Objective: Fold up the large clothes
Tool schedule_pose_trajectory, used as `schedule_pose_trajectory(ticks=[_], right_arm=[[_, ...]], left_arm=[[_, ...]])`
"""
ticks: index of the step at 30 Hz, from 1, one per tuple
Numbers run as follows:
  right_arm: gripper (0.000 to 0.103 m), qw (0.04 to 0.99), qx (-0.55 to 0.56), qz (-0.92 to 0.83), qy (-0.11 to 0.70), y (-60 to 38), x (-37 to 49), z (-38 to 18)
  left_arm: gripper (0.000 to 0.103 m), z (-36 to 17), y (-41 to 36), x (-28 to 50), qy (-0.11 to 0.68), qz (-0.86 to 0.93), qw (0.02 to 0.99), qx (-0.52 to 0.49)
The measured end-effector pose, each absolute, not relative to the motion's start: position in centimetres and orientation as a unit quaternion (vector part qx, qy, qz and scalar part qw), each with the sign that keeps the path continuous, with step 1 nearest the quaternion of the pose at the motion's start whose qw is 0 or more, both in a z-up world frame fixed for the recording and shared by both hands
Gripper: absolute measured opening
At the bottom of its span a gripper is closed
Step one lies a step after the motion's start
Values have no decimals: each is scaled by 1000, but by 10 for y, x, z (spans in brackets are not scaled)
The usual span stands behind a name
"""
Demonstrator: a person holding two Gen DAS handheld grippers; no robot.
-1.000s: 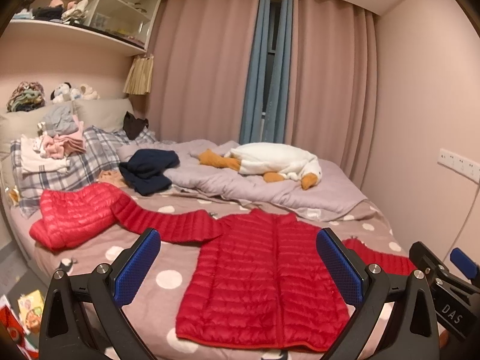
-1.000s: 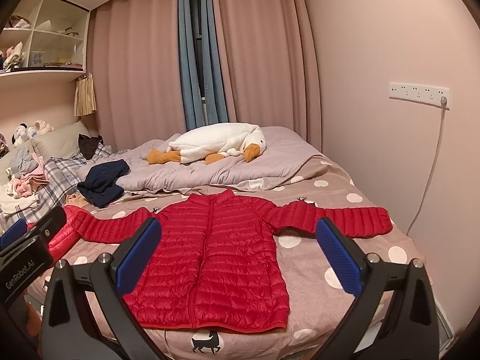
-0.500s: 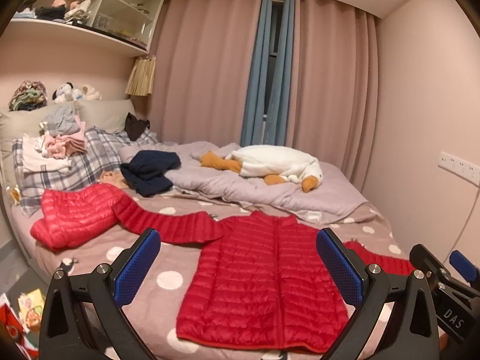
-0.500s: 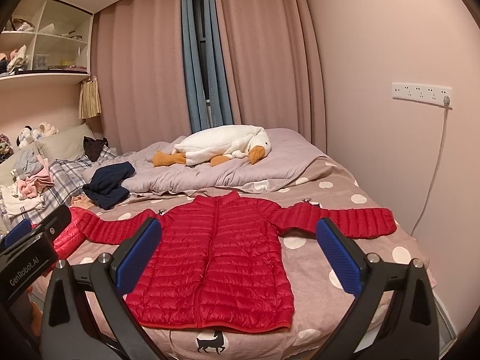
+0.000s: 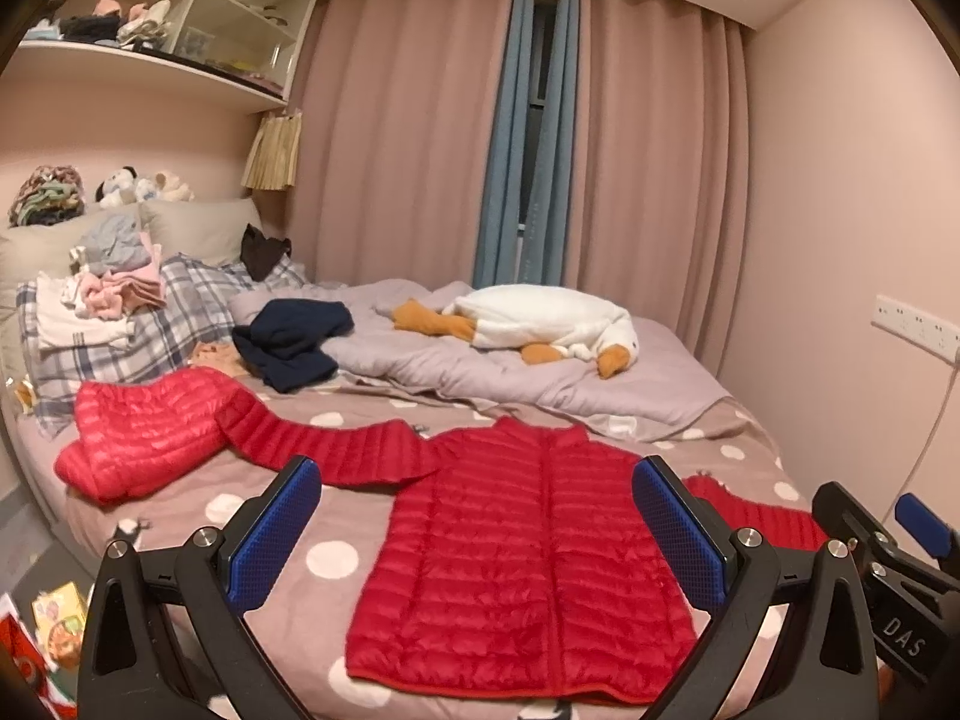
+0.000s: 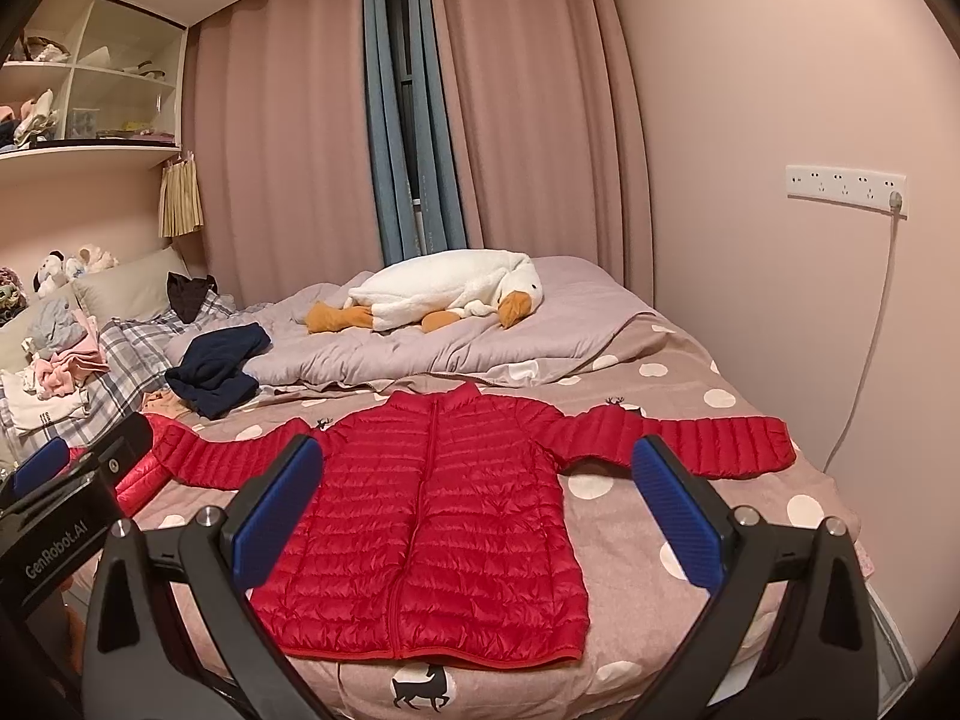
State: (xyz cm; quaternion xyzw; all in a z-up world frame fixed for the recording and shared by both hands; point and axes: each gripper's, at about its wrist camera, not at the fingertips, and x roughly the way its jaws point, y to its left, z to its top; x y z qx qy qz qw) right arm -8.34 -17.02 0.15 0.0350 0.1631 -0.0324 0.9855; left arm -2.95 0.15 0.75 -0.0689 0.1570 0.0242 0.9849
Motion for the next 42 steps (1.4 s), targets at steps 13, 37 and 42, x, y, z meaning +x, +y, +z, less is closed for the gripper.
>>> schedule_pose_trajectory(ticks=[13, 37, 42], right_arm=[[103, 982, 52, -11, 181, -173, -67, -7], [95, 877, 329, -262, 233, -480, 104, -177], [94, 842, 384, -307, 223, -508, 105, -214]], left_arm=[[103, 2, 9, -16, 139, 86, 986, -46], [103, -183, 285, 245, 254, 184, 910, -269], [103, -224, 318, 282, 307, 167, 882, -315]])
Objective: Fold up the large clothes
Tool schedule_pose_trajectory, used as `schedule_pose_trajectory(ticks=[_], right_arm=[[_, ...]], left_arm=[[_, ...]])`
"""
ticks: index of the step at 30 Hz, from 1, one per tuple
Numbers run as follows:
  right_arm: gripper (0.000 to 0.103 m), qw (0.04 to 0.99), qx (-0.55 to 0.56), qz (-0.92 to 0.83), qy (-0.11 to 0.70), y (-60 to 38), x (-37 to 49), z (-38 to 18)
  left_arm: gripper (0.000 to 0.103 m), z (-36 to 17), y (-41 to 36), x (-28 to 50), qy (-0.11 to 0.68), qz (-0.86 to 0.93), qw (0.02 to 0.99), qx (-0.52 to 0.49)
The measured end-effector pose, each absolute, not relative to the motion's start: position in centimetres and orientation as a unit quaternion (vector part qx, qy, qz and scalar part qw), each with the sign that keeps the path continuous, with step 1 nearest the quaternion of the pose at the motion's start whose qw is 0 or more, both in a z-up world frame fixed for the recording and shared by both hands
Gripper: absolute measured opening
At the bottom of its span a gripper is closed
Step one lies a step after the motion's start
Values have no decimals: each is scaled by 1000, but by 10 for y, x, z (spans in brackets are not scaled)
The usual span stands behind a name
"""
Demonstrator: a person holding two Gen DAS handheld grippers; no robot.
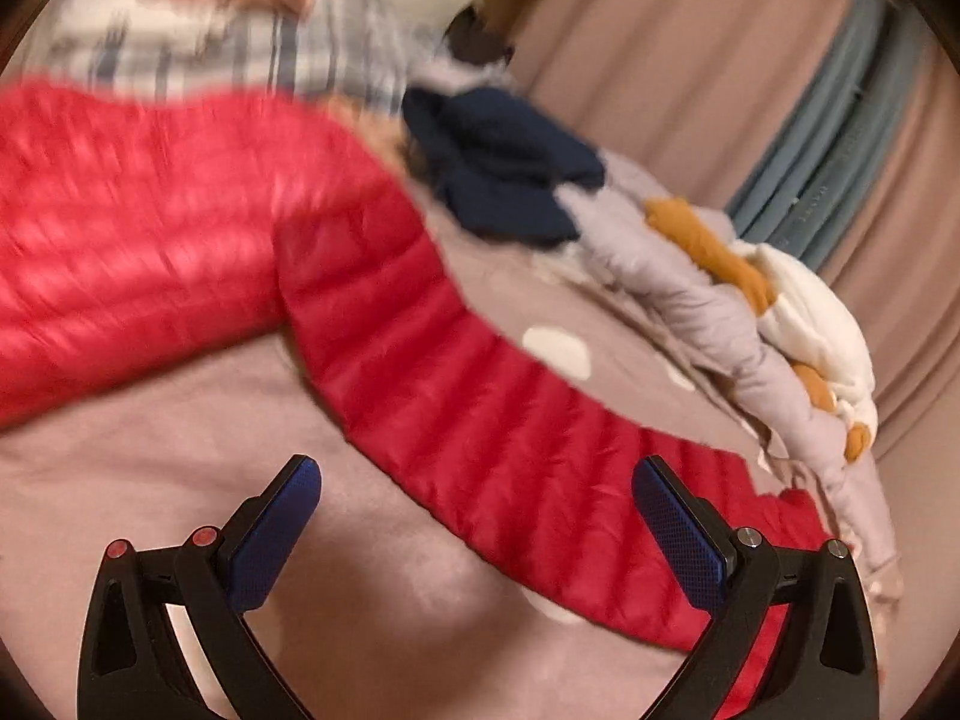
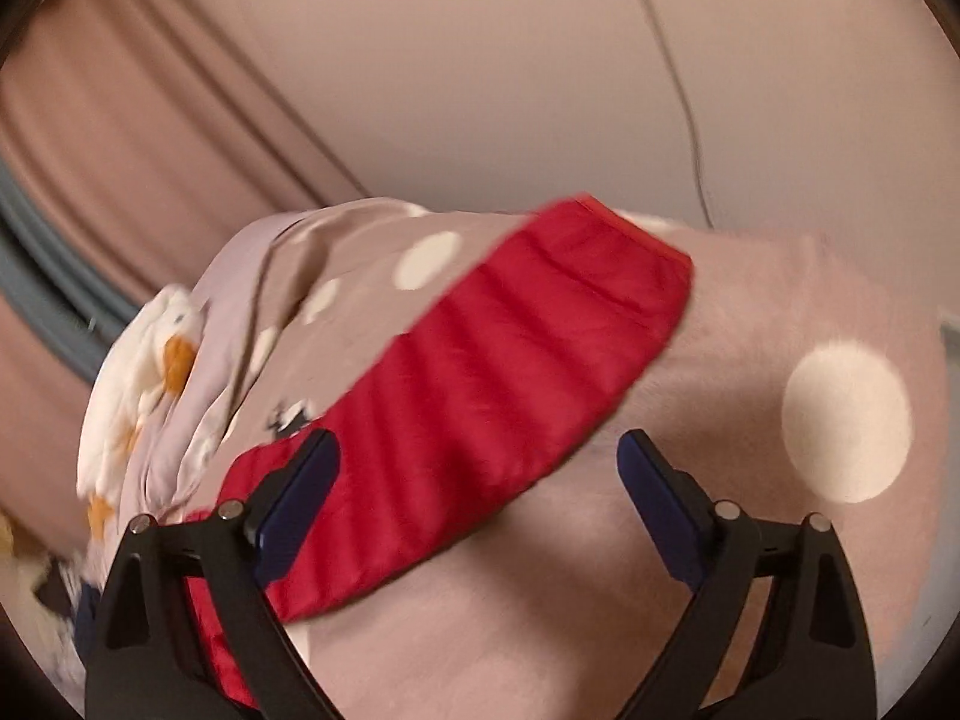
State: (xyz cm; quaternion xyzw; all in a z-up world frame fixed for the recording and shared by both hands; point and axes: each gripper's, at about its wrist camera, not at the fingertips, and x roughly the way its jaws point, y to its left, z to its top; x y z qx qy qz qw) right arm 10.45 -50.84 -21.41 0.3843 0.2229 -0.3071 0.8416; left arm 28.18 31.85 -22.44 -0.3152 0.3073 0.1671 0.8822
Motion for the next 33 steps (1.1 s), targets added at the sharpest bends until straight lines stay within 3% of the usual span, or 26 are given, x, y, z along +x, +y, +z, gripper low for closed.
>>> schedule_pose_trajectory(ticks=[5, 8, 9, 10, 11, 12, 13, 15, 19, 25, 29, 33], right_arm=[[93, 825, 387, -333, 242, -507, 102, -226], [94, 839, 352, -344, 233, -501, 106, -215], [94, 840, 349, -343, 233, -500, 108, -214], [94, 840, 350, -341, 235, -498, 110, -213], [94, 840, 356, -335, 236, -498, 112, -215], [93, 839, 361, -330, 238, -499, 113, -218], [93, 836, 366, -327, 245, -500, 116, -221], [93, 839, 355, -328, 251, -506, 125, -226], [90, 841, 346, -330, 253, -504, 130, -232], [90, 834, 406, -307, 212, -510, 116, -234], [91, 817, 446, -319, 179, -516, 97, -238], [91, 819, 453, -309, 168, -521, 91, -240]], left_arm=[[103, -273, 344, 307, 308, 96, 834, -447], [100, -274, 345, 311, 280, 88, 843, -451], [89, -274, 346, 313, 278, 82, 843, -452], [70, -275, 349, 313, 278, 80, 839, -461], [58, -279, 353, 311, 275, 83, 831, -476], [35, -284, 356, 309, 278, 85, 825, -485], [24, -288, 360, 307, 282, 90, 821, -487], [17, -293, 362, 302, 281, 92, 822, -487], [11, -282, 356, 289, 266, 123, 834, -468], [10, -251, 341, 261, 243, 184, 880, -365], [10, -241, 329, 260, 267, 202, 886, -322], [10, -234, 325, 259, 276, 188, 878, -343]])
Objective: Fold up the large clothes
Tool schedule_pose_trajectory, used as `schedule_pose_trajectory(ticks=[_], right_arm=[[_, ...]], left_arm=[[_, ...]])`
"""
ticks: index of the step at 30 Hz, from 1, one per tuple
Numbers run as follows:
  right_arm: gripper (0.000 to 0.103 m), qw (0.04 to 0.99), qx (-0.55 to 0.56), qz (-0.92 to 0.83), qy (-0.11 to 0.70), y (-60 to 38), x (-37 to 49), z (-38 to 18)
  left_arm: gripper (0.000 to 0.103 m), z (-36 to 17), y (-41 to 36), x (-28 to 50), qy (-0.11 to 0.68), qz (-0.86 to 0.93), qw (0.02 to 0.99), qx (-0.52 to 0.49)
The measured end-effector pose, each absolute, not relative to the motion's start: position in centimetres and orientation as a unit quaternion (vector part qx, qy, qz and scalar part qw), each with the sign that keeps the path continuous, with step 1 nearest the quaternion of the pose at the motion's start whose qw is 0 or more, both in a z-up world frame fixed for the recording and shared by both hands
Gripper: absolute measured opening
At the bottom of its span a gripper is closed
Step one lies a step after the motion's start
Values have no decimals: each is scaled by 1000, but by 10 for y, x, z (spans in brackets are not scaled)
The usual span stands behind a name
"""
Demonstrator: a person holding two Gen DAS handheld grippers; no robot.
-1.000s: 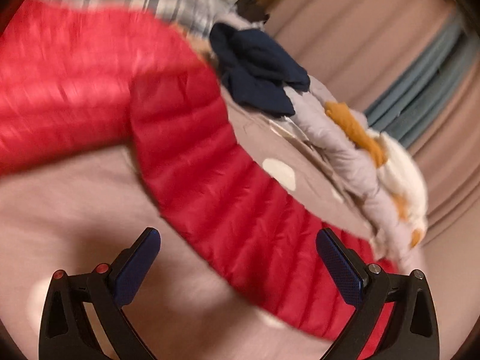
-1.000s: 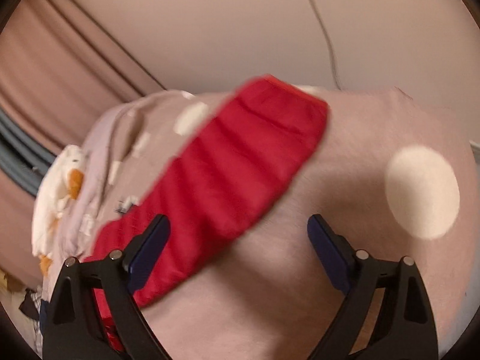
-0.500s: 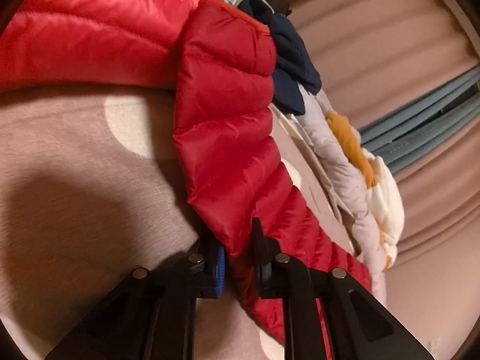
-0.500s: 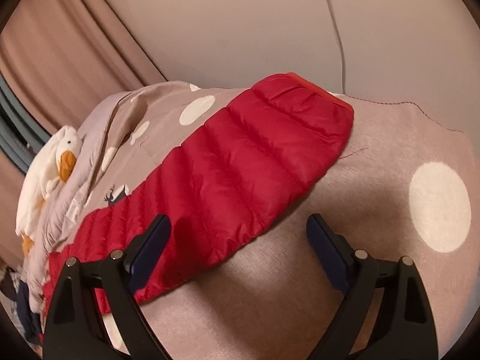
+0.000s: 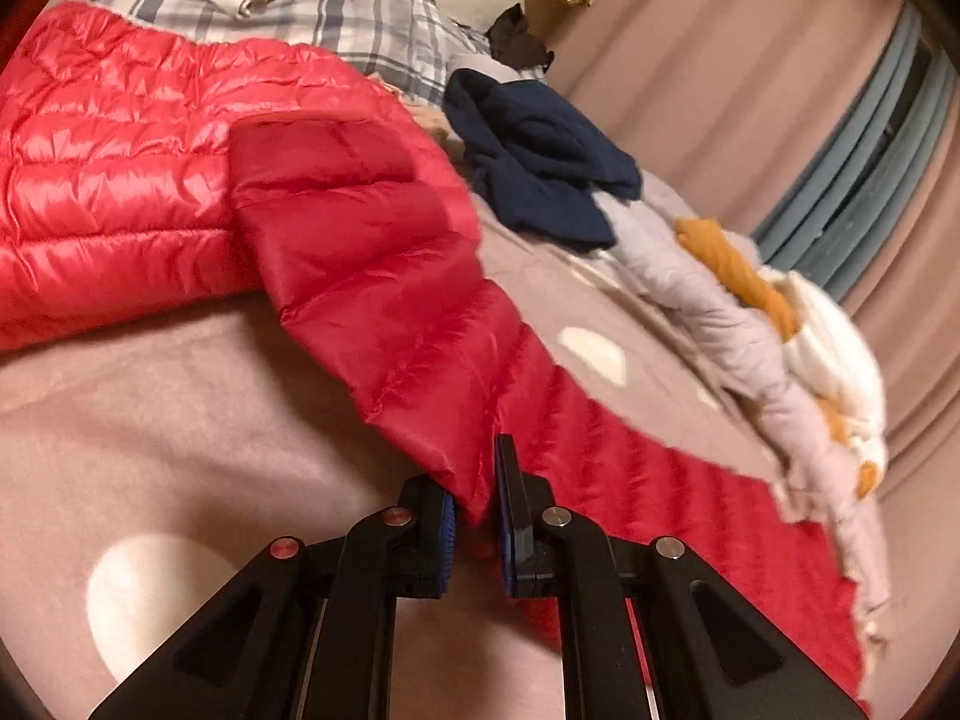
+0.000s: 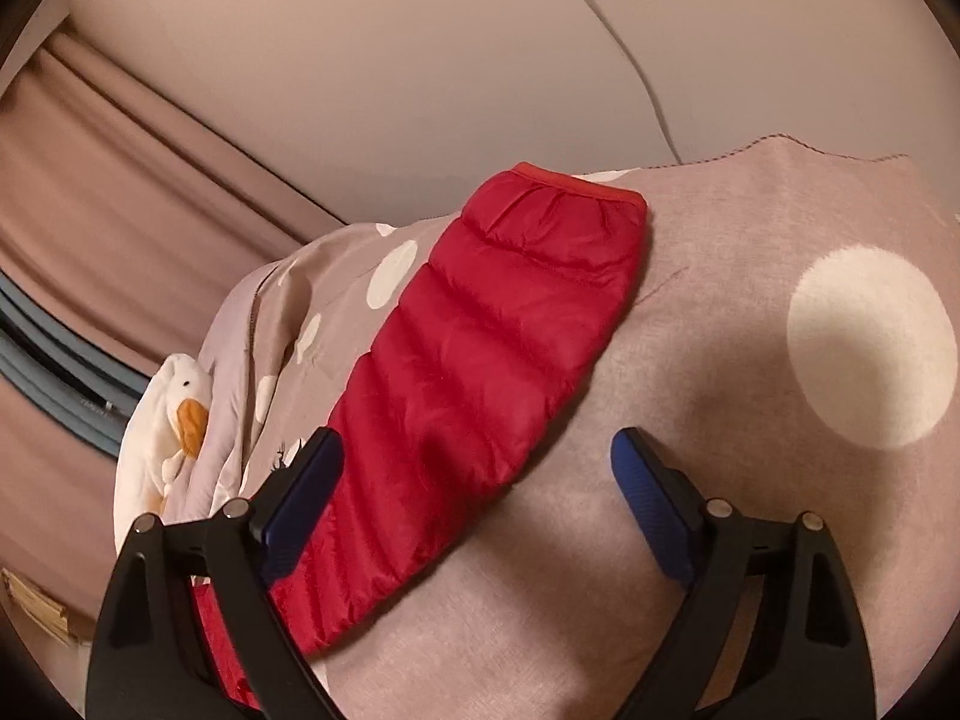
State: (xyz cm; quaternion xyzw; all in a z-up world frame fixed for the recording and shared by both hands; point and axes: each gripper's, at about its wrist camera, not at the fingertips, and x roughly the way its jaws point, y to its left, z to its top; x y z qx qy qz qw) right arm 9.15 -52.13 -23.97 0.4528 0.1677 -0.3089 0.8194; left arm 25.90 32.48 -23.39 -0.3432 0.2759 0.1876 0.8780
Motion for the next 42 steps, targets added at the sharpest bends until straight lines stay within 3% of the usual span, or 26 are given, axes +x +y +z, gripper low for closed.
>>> schedule_pose_trajectory(ticks=[3, 6, 8, 10, 12, 14, 16, 22, 28, 34, 42], right_arm=[[90, 819, 454, -307, 167, -525, 90, -243], [82, 825, 445, -304, 171, -526, 97, -243], [59, 829, 437, -302, 177, -528, 105, -245], [44, 831, 423, -314, 178, -530, 112, -248], [35, 840, 409, -304, 186, -534, 115, -252], [19, 838, 413, -303, 188, -538, 113, -252], [12, 836, 422, -302, 180, -541, 107, -253], [8, 858, 368, -313, 174, -525, 103, -230], [8, 896, 305, -296, 129, -476, 110, -172], [8, 945, 207, -219, 128, -374, 154, -119], [7, 981, 90, -47, 166, -200, 213, -85]], left_arm=[[10, -225, 313, 258, 279, 180, 882, -333], [10, -217, 298, 261, 280, 183, 890, -311], [10, -215, 295, 254, 273, 183, 887, -325], [10, -217, 296, 245, 265, 175, 876, -362], [10, -218, 293, 242, 264, 184, 875, -363], [10, -216, 286, 240, 269, 205, 880, -333], [10, -214, 279, 242, 274, 214, 882, -318], [10, -210, 269, 242, 267, 207, 884, -323], [10, -194, 256, 238, 250, 221, 899, -285], [10, -183, 244, 240, 247, 234, 911, -231], [10, -181, 256, 230, 238, 237, 906, -258]])
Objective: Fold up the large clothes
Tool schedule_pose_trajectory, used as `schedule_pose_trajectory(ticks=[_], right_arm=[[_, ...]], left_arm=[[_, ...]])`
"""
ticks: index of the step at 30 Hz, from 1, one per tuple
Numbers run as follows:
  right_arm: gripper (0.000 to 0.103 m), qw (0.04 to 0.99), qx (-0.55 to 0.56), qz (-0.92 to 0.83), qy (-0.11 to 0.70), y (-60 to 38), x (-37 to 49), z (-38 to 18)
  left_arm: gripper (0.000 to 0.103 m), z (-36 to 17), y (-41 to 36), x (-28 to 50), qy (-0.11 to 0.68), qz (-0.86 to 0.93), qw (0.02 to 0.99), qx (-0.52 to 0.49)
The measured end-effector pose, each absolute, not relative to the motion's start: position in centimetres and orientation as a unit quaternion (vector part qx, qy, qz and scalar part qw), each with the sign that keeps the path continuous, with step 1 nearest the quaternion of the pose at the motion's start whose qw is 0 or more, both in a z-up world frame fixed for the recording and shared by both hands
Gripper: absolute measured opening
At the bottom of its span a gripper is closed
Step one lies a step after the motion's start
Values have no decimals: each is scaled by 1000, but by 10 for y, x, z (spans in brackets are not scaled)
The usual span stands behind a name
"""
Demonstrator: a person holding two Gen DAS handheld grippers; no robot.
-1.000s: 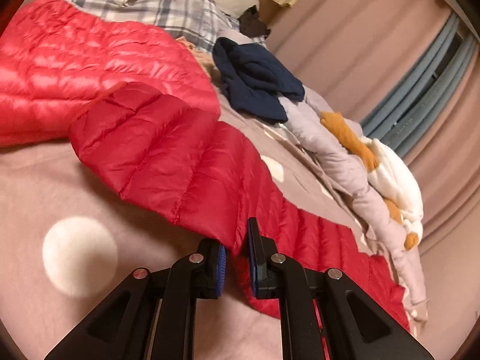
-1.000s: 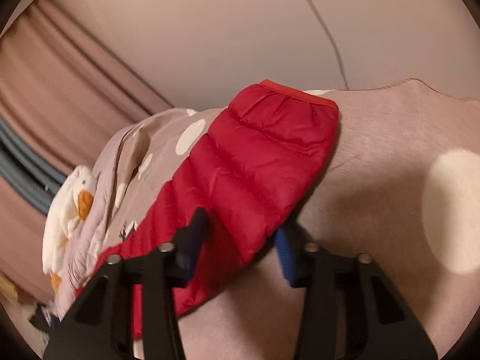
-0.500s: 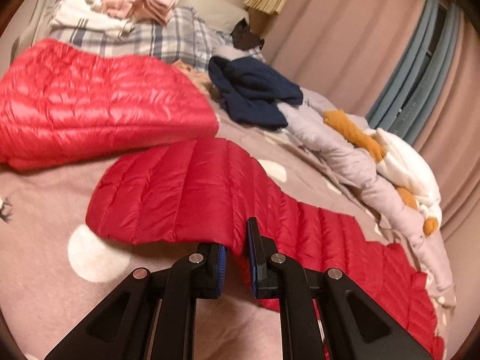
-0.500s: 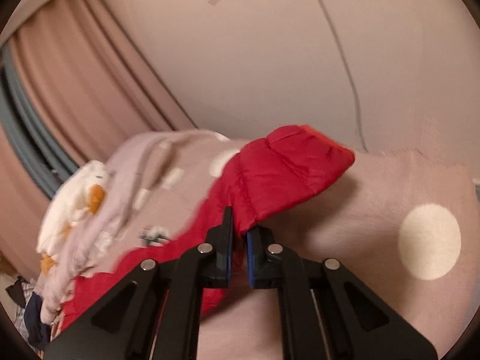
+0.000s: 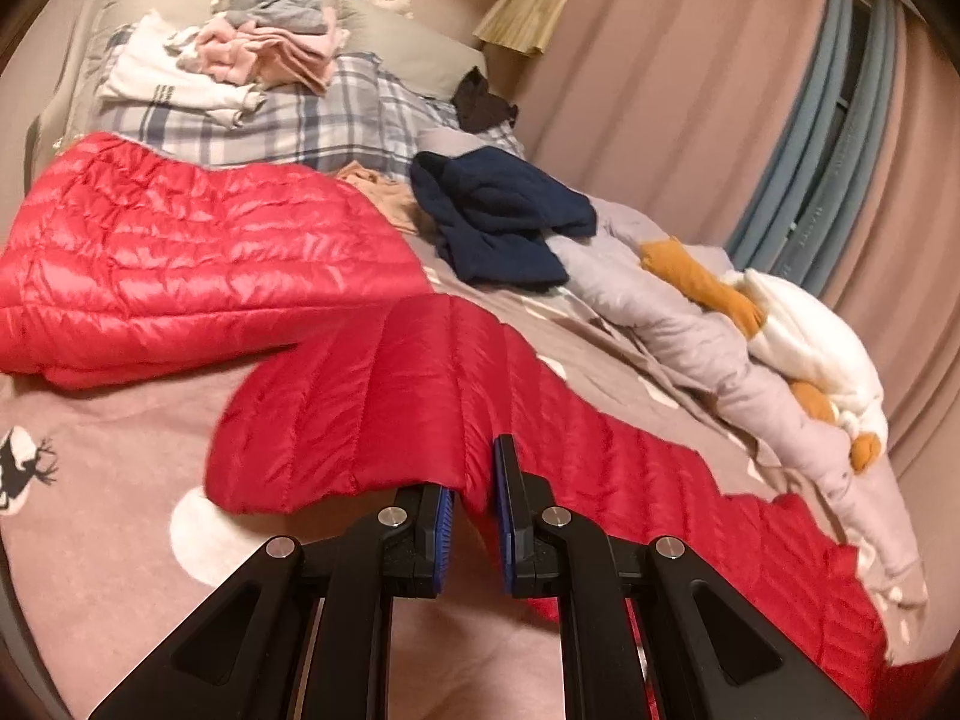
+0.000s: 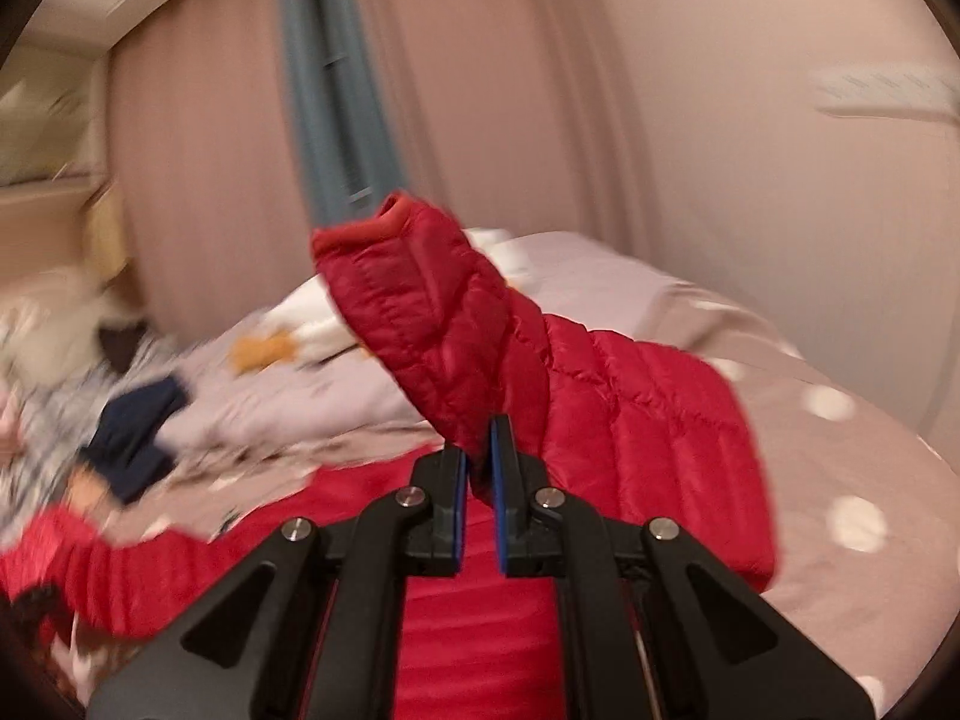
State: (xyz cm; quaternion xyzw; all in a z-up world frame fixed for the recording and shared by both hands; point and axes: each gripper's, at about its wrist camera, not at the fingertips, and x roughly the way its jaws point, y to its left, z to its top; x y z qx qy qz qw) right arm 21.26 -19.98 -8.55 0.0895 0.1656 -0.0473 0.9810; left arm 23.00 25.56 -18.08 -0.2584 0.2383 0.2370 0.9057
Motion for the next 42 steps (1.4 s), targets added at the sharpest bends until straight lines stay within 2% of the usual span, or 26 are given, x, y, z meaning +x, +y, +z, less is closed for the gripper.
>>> schedule_pose_trajectory(ticks=[6, 10, 12, 14, 16, 23, 30, 33, 36, 38, 40, 42], right_arm=[[8, 973, 52, 36, 221, -104, 240, -113], [13, 962, 44, 62, 263, -71, 257, -134], [23, 961, 37, 68, 266, -61, 255, -136], [57, 963, 20, 66, 262, -56, 251, -134], [69, 966, 12, 59, 250, -60, 246, -130], [68, 968, 9, -28, 250, -123, 250, -117], [66, 935, 76, -175, 298, -243, 272, -152], [57, 923, 83, -211, 311, -274, 281, -169], [39, 909, 89, -233, 335, -294, 295, -191], [22, 892, 116, -235, 369, -305, 306, -216], [18, 886, 140, -205, 392, -303, 313, -234], [19, 893, 106, -182, 398, -280, 317, -246]], left_arm=[[10, -185, 264, 229, 247, 226, 900, -278], [10, -188, 263, 230, 258, 237, 899, -262], [10, -188, 267, 229, 255, 227, 897, -279], [10, -189, 271, 227, 250, 218, 895, -297], [10, -189, 273, 226, 255, 223, 892, -298], [10, -190, 268, 228, 259, 231, 893, -286], [10, -190, 271, 229, 258, 239, 891, -286], [10, -190, 269, 230, 260, 243, 891, -282], [10, -190, 268, 232, 261, 240, 891, -284], [10, -191, 270, 234, 263, 239, 889, -290], [10, -191, 270, 234, 262, 238, 888, -293], [10, -191, 270, 235, 265, 239, 889, -286]])
